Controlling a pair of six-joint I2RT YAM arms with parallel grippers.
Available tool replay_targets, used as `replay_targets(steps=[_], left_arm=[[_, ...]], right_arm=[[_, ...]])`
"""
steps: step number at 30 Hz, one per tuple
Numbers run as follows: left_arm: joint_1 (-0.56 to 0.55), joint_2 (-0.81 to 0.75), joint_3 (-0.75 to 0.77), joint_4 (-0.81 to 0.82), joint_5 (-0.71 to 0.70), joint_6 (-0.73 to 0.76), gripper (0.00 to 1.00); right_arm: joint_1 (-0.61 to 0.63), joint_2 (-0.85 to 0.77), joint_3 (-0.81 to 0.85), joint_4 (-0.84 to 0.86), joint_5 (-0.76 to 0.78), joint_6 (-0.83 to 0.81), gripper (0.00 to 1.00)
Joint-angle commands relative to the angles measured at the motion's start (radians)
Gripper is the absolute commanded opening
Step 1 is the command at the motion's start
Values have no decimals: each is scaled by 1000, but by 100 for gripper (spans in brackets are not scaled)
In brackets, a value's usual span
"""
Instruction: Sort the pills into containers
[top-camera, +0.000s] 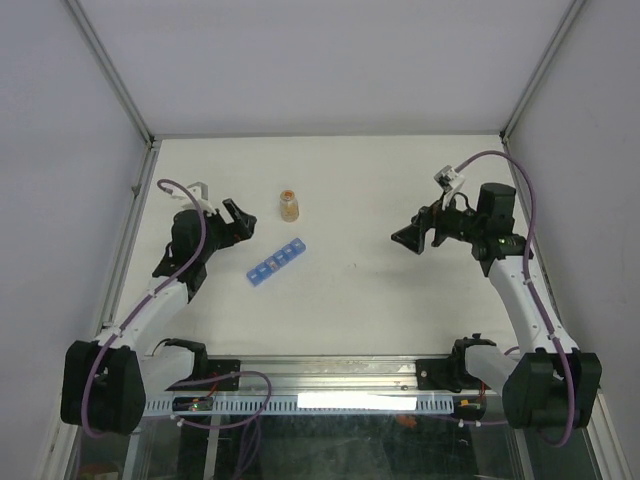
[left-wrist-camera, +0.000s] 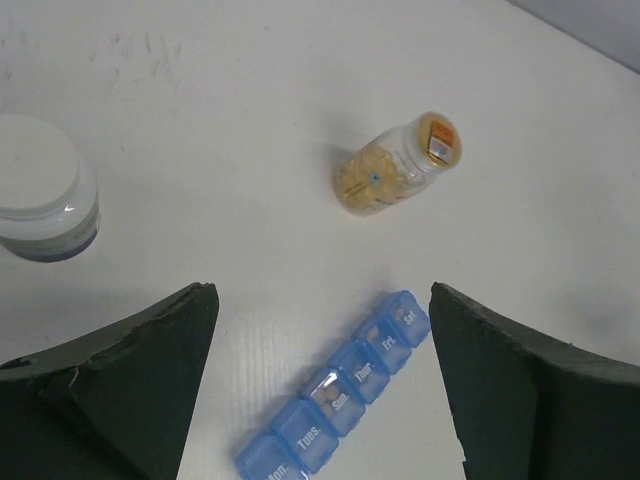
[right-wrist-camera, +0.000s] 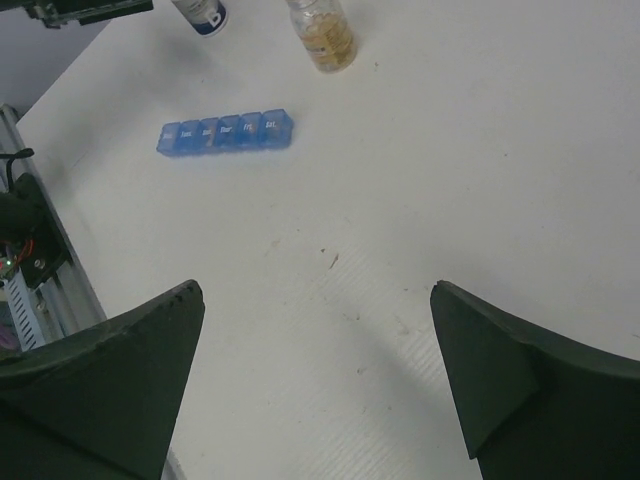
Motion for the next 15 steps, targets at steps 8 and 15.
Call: replay_targets(steps=[8,15], left_arm=[[-193,127,81,-145,-248,32,59],[-209,295,147,-170,-162,60,11]], right_arm=[[39,14,-11,10,-183,-303,100],[66,26,-12,-2,-175,-342,100]])
